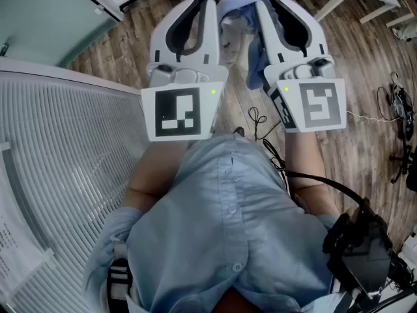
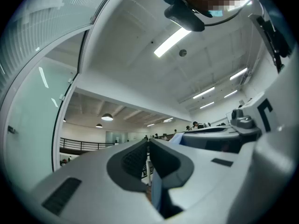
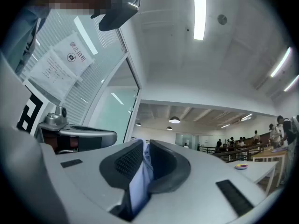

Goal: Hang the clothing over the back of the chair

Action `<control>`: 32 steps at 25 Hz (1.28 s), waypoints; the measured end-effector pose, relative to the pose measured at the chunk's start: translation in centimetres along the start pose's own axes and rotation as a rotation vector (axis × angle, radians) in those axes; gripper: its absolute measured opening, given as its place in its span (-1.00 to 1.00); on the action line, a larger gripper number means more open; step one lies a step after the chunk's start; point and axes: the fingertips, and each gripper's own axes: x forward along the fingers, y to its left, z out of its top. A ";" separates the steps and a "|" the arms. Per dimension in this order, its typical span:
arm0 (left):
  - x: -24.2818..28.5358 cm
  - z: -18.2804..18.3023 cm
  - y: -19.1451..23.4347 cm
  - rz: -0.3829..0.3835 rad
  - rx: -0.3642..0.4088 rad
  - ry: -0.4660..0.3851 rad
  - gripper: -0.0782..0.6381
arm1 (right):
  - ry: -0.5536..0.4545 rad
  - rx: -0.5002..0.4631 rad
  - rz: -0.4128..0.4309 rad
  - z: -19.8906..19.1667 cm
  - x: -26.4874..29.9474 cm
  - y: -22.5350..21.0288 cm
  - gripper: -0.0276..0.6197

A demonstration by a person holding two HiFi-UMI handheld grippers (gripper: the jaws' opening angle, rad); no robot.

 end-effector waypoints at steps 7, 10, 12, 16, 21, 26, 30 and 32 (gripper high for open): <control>0.0 0.0 -0.9 -0.004 0.003 -0.005 -0.73 | -0.001 0.007 -0.001 -0.2 -0.8 -0.4 -0.76; 0.0 -0.3 -1.3 -0.006 0.002 -0.006 -0.73 | -0.005 0.003 -0.001 -0.3 -1.1 -0.5 -0.76; -0.1 -0.4 -1.4 -0.007 0.002 -0.011 -0.73 | -0.009 -0.004 -0.001 -0.4 -1.3 -0.4 -0.76; -0.6 -0.8 -1.9 0.001 0.000 -0.013 -0.73 | -0.018 0.004 0.010 -0.7 -1.9 -0.4 -0.76; 1.8 -0.7 -5.1 0.034 0.012 -0.005 -0.73 | -0.029 0.026 0.040 -0.9 -2.8 -4.8 -0.76; 4.5 -2.3 -4.6 0.039 0.031 0.053 -0.73 | -0.010 0.052 0.052 -1.8 -0.7 -6.9 -0.76; 6.6 -5.9 -2.1 0.037 0.022 0.093 -0.73 | -0.016 0.047 0.049 -2.7 2.4 -7.5 -0.76; 8.1 -7.5 -0.9 0.036 0.013 0.108 -0.73 | -0.020 0.041 0.047 -3.2 4.1 -8.1 -0.76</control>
